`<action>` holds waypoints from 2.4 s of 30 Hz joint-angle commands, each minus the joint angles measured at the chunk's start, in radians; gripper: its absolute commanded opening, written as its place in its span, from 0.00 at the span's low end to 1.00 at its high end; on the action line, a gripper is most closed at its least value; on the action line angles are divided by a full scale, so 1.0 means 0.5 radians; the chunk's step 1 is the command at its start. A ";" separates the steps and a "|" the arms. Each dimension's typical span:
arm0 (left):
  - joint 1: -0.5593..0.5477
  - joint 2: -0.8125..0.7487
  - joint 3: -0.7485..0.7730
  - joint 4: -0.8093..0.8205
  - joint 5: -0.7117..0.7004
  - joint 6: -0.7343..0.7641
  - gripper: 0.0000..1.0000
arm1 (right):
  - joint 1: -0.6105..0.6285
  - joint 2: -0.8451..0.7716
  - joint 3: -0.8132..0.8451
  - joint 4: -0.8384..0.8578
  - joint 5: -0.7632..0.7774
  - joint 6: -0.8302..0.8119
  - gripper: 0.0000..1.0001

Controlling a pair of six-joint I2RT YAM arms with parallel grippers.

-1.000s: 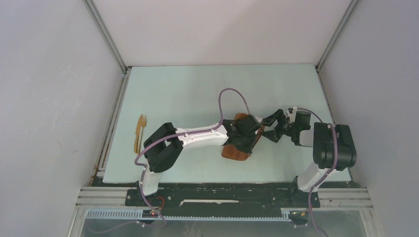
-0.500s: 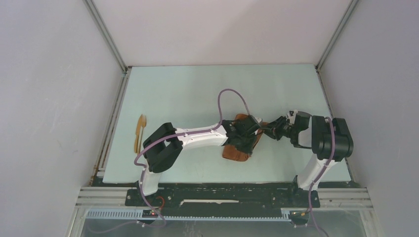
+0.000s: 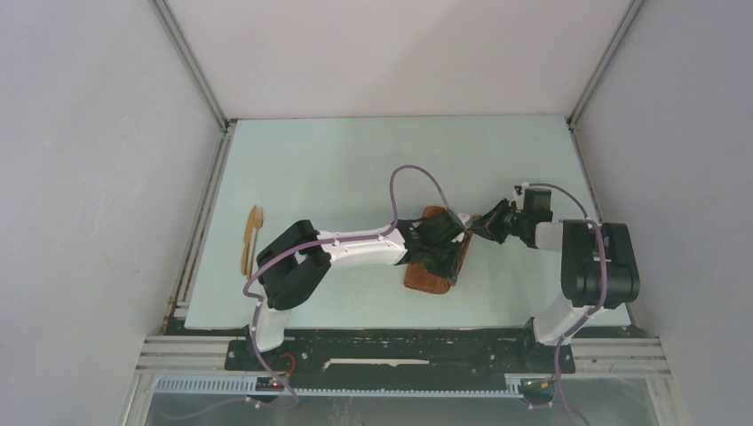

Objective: Fold the napkin into a case and place the utensils inside
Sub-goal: Pick up the 2/3-rectangle-folded napkin from the center of the board, then fold the 2/3-rectangle-folded napkin at the center of the board.

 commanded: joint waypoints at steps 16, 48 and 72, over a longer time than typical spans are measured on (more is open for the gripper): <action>0.013 0.097 0.072 0.429 0.311 -0.120 0.00 | 0.130 -0.215 0.572 -1.089 0.584 -0.568 0.00; 0.134 -0.378 -0.909 1.348 0.389 -0.175 0.01 | 0.717 0.082 1.060 -1.357 0.722 -0.228 0.00; 0.195 -0.523 -1.363 1.725 0.383 -0.126 0.11 | 1.005 0.276 1.243 -1.477 0.881 0.315 0.00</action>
